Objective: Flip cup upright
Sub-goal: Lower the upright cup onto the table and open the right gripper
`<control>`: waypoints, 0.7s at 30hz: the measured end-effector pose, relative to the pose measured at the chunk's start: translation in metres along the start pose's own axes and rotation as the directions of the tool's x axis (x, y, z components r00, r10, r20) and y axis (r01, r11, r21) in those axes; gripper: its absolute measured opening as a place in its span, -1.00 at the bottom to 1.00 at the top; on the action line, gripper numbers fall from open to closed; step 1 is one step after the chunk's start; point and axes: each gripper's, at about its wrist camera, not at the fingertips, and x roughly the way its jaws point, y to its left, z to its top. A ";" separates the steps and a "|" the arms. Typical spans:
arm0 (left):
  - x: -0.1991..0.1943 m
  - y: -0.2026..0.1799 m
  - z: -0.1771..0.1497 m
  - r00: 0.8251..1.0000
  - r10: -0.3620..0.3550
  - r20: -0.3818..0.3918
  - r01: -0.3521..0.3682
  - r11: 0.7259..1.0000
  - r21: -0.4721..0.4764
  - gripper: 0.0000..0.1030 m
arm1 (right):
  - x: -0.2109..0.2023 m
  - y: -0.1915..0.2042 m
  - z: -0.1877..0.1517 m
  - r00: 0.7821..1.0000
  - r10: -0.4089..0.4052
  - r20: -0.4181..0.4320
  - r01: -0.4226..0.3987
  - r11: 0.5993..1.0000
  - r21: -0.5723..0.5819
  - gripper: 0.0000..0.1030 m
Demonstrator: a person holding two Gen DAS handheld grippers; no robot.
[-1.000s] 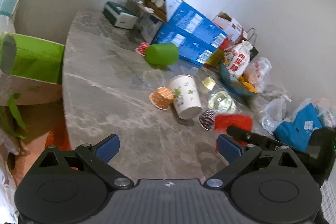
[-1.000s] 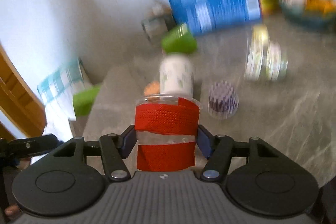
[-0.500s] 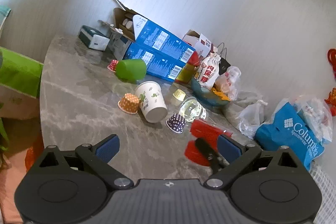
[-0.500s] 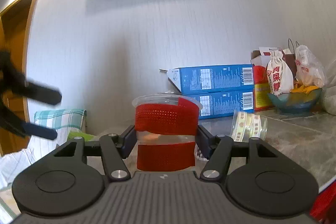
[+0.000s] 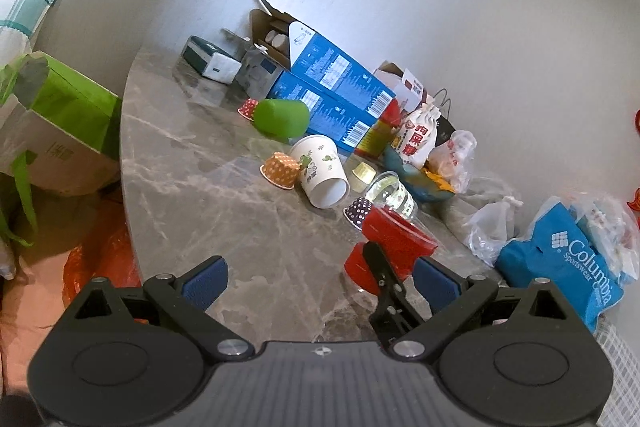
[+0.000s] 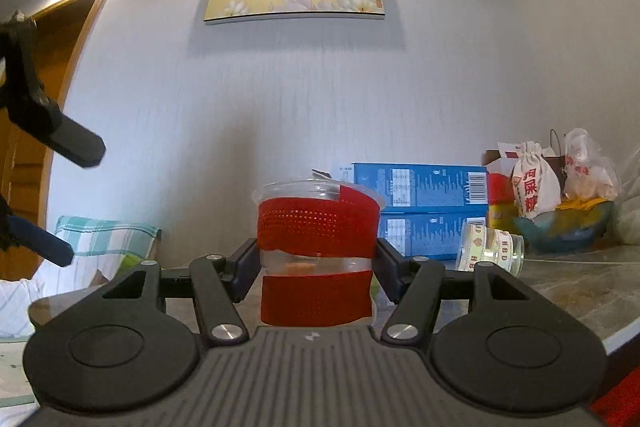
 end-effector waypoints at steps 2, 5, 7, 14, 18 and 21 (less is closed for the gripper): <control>-0.001 0.000 -0.001 1.000 0.001 0.005 -0.001 1.000 0.002 0.95 | -0.003 0.003 -0.002 1.000 -0.012 0.004 0.012 1.000 -0.010 0.24; 0.001 0.000 -0.001 1.000 0.002 0.001 -0.002 1.000 0.001 0.95 | -0.004 0.003 -0.003 1.000 -0.011 -0.001 0.011 1.000 -0.002 0.36; 0.003 0.000 -0.002 1.000 0.004 -0.005 -0.004 1.000 -0.001 0.95 | -0.005 0.002 -0.005 1.000 -0.009 -0.014 0.009 1.000 0.003 0.43; 0.007 0.000 -0.006 1.000 0.009 -0.022 -0.009 1.000 0.004 0.95 | -0.009 0.003 -0.004 0.999 0.007 -0.035 -0.007 1.000 0.006 0.68; 0.009 -0.003 -0.009 0.999 0.033 -0.024 -0.032 0.999 0.034 0.95 | -0.019 -0.002 0.003 0.999 0.001 -0.053 0.001 1.000 0.030 0.89; 0.006 -0.010 -0.011 0.997 0.080 0.016 -0.081 0.994 0.076 0.96 | -0.036 -0.005 0.016 0.998 0.007 -0.066 -0.006 1.000 0.023 0.98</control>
